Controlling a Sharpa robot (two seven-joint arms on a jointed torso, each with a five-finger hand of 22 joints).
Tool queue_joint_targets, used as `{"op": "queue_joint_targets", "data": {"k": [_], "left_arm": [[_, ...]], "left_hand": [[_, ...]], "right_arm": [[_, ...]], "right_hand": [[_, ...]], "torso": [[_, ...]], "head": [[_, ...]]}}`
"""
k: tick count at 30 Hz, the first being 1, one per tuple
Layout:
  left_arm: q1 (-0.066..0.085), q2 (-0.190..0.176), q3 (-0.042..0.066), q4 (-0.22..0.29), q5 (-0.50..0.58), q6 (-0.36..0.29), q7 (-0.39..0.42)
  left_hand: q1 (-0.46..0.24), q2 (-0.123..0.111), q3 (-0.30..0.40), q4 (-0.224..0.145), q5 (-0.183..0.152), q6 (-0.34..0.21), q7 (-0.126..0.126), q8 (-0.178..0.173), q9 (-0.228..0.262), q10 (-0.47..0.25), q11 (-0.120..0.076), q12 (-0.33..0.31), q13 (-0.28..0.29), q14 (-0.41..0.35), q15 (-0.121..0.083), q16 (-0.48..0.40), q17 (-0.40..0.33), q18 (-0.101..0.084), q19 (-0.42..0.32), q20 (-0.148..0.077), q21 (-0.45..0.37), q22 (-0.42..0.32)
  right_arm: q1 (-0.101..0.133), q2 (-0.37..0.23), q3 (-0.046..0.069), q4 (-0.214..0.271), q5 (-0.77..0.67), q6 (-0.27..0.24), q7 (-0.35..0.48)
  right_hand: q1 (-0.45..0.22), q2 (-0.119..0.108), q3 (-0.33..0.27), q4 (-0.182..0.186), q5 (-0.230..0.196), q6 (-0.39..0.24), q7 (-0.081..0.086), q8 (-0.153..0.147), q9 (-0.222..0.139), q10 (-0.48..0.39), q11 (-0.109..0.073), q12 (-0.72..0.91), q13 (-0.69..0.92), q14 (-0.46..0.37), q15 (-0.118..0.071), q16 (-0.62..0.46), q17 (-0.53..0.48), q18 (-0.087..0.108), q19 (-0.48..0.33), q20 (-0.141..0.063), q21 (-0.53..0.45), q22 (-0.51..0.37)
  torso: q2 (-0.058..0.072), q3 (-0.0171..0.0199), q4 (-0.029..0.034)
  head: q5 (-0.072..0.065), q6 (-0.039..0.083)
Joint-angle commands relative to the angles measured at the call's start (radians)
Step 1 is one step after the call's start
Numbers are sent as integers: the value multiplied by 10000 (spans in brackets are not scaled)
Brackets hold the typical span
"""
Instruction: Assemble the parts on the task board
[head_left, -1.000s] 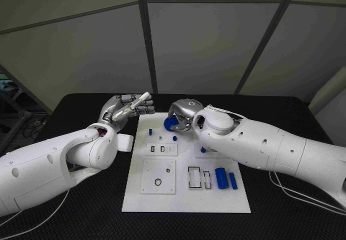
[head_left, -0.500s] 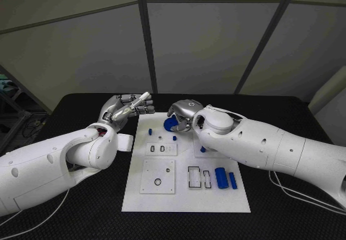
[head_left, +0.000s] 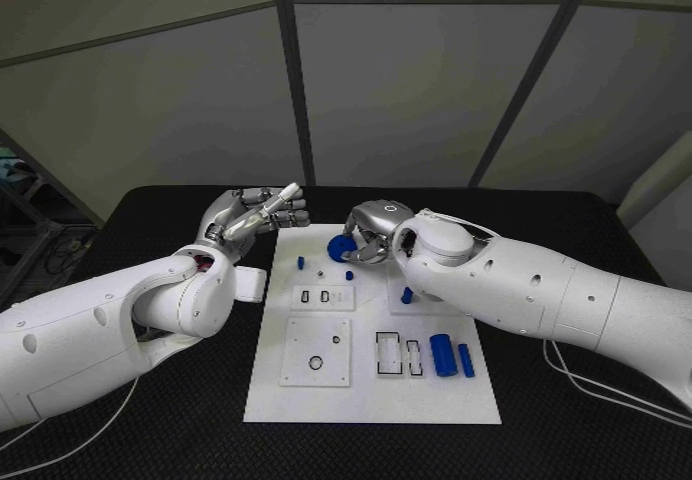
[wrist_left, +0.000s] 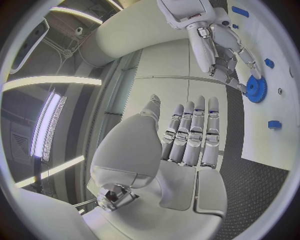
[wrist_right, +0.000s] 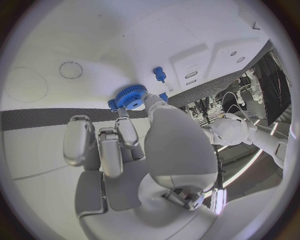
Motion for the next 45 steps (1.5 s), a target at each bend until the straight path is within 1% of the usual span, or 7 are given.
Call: {"op": "queue_joint_targets", "data": {"k": [1, 6, 16, 29, 32, 36, 45], "left_arm": [[20, 3, 12, 7, -73, 122, 15], [20, 1, 12, 4, -73, 121, 9], [20, -18, 12, 2, -73, 120, 3], [19, -86, 11, -4, -115, 125, 18], [19, -112, 11, -8, -124, 127, 22], [18, -155, 10, -25, -133, 146, 14], [17, -134, 8, -151, -263, 255, 8]], "left_hand": [[-27, 108, -2, -71, -31, 23, 70, -46, -12, -16, 54, -47, -5, 3, 63, -31, 15, 63, -48, 56, -1, -9], [-31, 111, -2, -75, -30, 19, 77, -54, -13, -21, 60, -56, -6, 1, 66, -39, 16, 63, -52, 58, -3, -10], [-30, 113, -1, -80, -30, 16, 82, -61, -13, -27, 64, -64, -7, 0, 69, -46, 16, 62, -56, 59, -4, -12], [-27, 115, 0, -88, -29, 14, 85, -68, -14, -31, 67, -71, -7, -2, 71, -54, 17, 61, -60, 61, -5, -14], [-26, 116, 1, -89, -29, 14, 84, -69, -14, -31, 67, -72, -7, -2, 72, -55, 17, 61, -61, 62, -6, -14], [-21, 119, 3, -96, -28, 18, 81, -72, -13, -27, 66, -74, -6, -2, 73, -60, 17, 61, -64, 63, -6, -16], [-5, 116, 4, -148, -29, 77, 53, -75, -2, 51, 43, -65, 8, 10, 69, -96, 25, 62, -94, 69, -14, -26]], "right_arm": [[16, -41, 1, 21, 341, 249, -34], [16, -105, 1, 21, 472, 370, -93], [16, -340, 1, 163, 553, 216, -74], [11, -1763, 6, 1542, 1010, -2263, 616], [13, -2358, 14, 2071, 1494, -2453, 876], [21, -3470, 85, 2588, 3099, -2051, 1473], [17, -4552, 117, 1946, 4568, -1417, 2697]], "right_hand": [[-194, 61, 19, 150, 221, 81, 0, 44, 7, 116, -11, 82, 46, 1004, -2, 31, 2481, -171, 36, 49, 33, 19], [-794, 285, 42, 385, 656, 164, -13, 6, -17, 181, -19, 195, 161, 1012, -12, 44, 2516, -179, 56, 36, 53, 58], [-883, 290, 85, 343, 795, 201, -24, -7, -21, 239, -28, 277, 255, 1018, -15, 54, 2543, -187, 80, 34, 73, 100], [-337, 175, 516, -87, 1087, 447, -96, 2, -18, 474, -108, 527, 548, 1035, -85, 80, 2615, -222, 204, -27, 174, 288], [-195, 125, 598, -214, 586, 538, -109, 7, -17, 504, -121, 540, 565, 1034, -98, 78, 2608, -221, 201, -43, 170, 283], [193, -116, 560, -585, -851, 685, -137, 9, -17, 495, -144, 501, 521, 999, -121, 22, 2463, -189, 98, -65, 84, 132], [809, -368, 275, -1104, -1080, 674, -192, -65, -44, 324, -191, 297, 305, 949, -162, -61, 2262, -120, -132, -98, -115, -204]], "torso": [[0, -1, 1], [1, 1, 1], [-1, 2, -2], [-7, 15, -27], [-14, 23, -45], [-33, 20, -81], [-26, 102, -199]], "head": [[-9, -10], [-13, -11], [-23, -21], [-36, 18], [-32, 42], [-79, 102], [-211, 231]]}}
